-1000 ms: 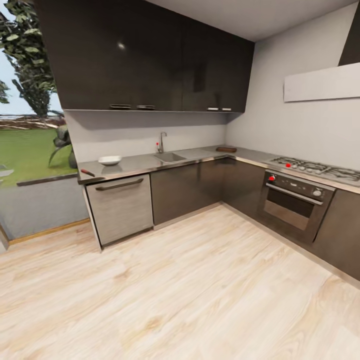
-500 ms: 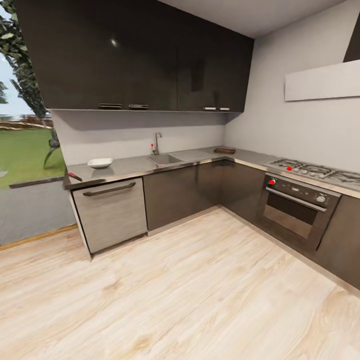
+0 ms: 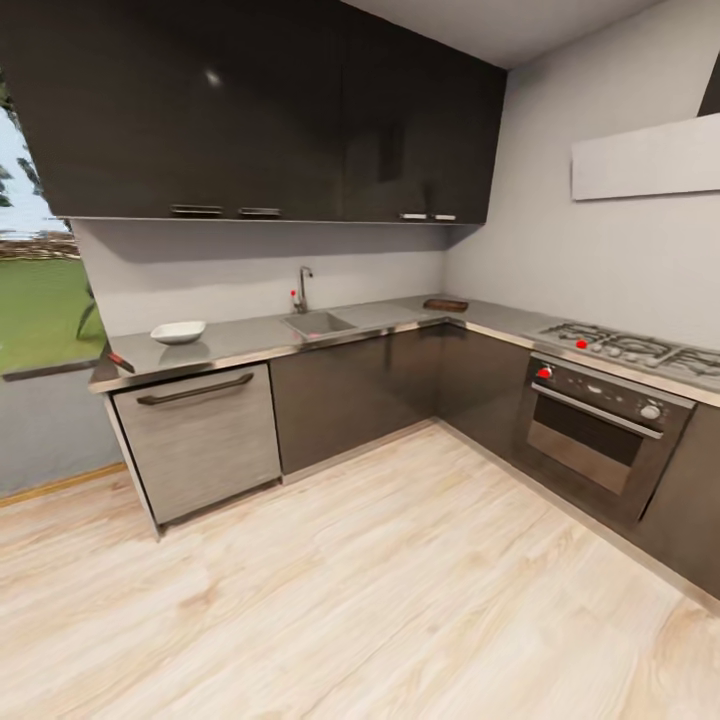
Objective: In the kitchen, take the Vidalia onion out of the sink, dice it on the chopping board with the paring knife, put the diced onion into the bowl on the countertop, then place both the paring knife and the chopping board into the sink.
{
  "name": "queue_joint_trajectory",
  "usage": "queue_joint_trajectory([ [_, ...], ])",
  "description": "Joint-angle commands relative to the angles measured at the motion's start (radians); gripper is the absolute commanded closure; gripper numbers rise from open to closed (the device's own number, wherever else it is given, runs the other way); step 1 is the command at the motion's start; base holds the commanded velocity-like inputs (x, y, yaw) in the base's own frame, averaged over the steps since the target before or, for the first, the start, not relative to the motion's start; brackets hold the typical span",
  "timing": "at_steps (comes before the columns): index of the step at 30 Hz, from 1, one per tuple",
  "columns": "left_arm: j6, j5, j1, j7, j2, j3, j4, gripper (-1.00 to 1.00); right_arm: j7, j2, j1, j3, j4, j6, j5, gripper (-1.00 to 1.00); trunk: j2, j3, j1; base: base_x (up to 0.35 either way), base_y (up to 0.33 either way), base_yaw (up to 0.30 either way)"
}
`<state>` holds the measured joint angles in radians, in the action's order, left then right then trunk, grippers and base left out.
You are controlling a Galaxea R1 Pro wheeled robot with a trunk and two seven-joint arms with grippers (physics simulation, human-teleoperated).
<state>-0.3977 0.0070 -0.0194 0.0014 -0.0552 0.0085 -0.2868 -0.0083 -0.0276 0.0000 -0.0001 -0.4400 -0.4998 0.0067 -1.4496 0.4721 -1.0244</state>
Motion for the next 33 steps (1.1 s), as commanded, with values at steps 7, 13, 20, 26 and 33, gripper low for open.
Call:
queue_joint_trajectory([
  [7, -0.001, 0.001, -0.001, 0.000, 0.000, 0.001, -0.002, -1.00, -0.001, 0.000, 0.000, 0.000, 0.000, -0.002, 0.001, -1.00, 0.000, 0.001, -0.001, 0.285, -0.152, 0.000],
  [13, -0.001, 0.001, -0.001, 0.000, 0.000, 0.001, -0.002, -1.00, -0.001, 0.000, 0.000, 0.000, 0.000, -0.002, 0.001, -1.00, 0.000, 0.001, -0.001, 0.285, -0.152, 0.000],
  [20, -0.001, 0.001, -0.001, 0.000, 0.000, 0.001, -0.002, -1.00, -0.001, 0.000, 0.000, 0.000, 0.000, -0.002, 0.001, -1.00, 0.000, 0.001, -0.001, 0.285, -0.144, 0.000],
  [26, -0.001, 0.001, -0.001, 0.000, 0.000, 0.001, -0.002, -1.00, -0.001, 0.000, 0.000, 0.000, -0.001, -0.002, 0.001, -1.00, 0.000, 0.001, -0.001, 0.285, -0.133, 0.000],
  [33, -0.001, 0.001, -0.001, 0.000, 0.000, 0.001, -0.002, -1.00, -0.001, 0.000, 0.000, 0.001, -0.001, -0.002, 0.001, -1.00, 0.000, 0.001, -0.001, 0.285, -0.132, 0.000],
])
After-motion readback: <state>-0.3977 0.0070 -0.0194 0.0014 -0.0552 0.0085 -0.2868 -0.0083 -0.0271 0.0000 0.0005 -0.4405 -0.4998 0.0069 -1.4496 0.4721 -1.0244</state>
